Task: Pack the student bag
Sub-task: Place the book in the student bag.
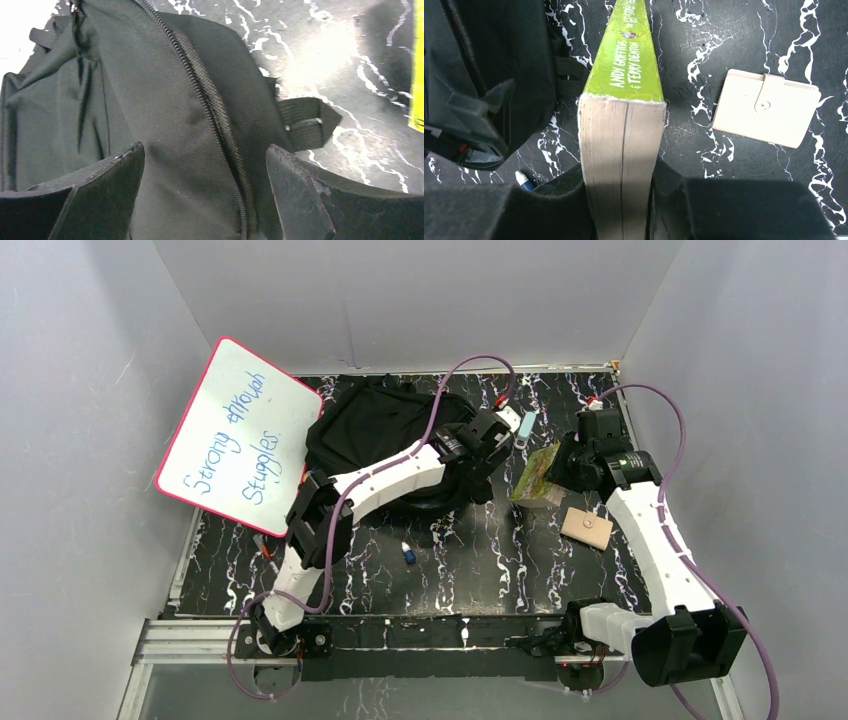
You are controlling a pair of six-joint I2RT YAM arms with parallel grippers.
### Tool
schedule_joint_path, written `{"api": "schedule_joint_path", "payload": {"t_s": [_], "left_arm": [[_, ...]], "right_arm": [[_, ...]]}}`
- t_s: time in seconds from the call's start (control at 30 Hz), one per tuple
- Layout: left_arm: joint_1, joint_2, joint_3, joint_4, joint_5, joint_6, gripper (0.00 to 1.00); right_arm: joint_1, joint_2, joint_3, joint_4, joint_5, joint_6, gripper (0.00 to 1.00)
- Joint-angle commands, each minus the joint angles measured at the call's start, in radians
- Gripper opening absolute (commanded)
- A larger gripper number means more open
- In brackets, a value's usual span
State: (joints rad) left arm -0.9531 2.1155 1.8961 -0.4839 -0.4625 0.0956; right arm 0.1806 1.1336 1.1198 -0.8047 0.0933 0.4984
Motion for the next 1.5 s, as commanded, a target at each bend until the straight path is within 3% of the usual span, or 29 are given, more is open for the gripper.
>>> {"api": "schedule_joint_path", "payload": {"t_s": [0.0,0.1,0.27,0.47,0.63,0.8,1.03,1.47], "left_arm": [[-0.015,0.019,0.068,-0.005,-0.158,0.065,0.86],[-0.019,0.024,0.077,-0.002,-0.197,0.083,0.74],[-0.019,0.002,0.080,0.010,-0.237,0.111,0.41],[-0.019,-0.059,0.072,0.014,-0.270,0.148,0.27],[-0.017,-0.127,0.054,0.012,-0.308,0.189,0.10],[0.002,-0.217,0.034,0.003,-0.287,0.176,0.00],[0.043,-0.311,0.039,-0.006,-0.230,0.162,0.00],[0.052,-0.255,0.131,-0.030,-0.217,0.144,0.00]], "right_arm": [[-0.009,-0.054,0.009,0.095,-0.022,0.014,0.00],[-0.010,-0.069,0.000,0.108,-0.038,0.014,0.00],[-0.009,-0.091,-0.016,0.135,-0.066,0.021,0.00],[-0.010,-0.138,-0.013,0.176,-0.124,0.033,0.00],[-0.010,-0.206,-0.008,0.269,-0.253,0.119,0.00],[-0.009,-0.225,-0.026,0.388,-0.396,0.251,0.00],[-0.001,-0.214,-0.159,0.682,-0.569,0.459,0.00],[0.165,-0.165,-0.261,0.784,-0.387,0.720,0.00]]}}
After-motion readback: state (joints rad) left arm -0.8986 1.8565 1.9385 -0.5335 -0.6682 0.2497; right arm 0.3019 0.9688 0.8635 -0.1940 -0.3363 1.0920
